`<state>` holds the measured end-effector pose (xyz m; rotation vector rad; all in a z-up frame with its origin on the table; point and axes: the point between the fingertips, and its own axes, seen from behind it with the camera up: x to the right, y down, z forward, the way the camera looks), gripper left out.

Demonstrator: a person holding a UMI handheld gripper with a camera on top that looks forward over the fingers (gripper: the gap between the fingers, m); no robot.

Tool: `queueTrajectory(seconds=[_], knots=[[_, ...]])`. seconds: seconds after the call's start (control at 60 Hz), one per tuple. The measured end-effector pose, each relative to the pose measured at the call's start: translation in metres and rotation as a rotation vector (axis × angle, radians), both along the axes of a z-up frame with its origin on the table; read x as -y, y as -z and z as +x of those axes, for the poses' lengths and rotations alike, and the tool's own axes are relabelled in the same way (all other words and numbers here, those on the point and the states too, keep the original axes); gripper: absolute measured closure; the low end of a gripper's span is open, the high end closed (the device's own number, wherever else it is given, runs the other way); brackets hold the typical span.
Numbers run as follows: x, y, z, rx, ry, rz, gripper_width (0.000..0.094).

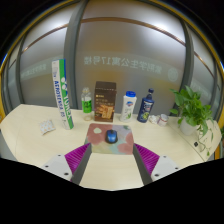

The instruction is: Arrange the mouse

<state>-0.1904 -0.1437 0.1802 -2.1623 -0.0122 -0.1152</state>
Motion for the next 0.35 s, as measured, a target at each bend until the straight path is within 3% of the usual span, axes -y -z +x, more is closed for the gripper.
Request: queueTrajectory(seconds=[0.35], knots=[[0.076, -0.039, -0.014, 0.003, 0.021, 0.05, 0.0083]])
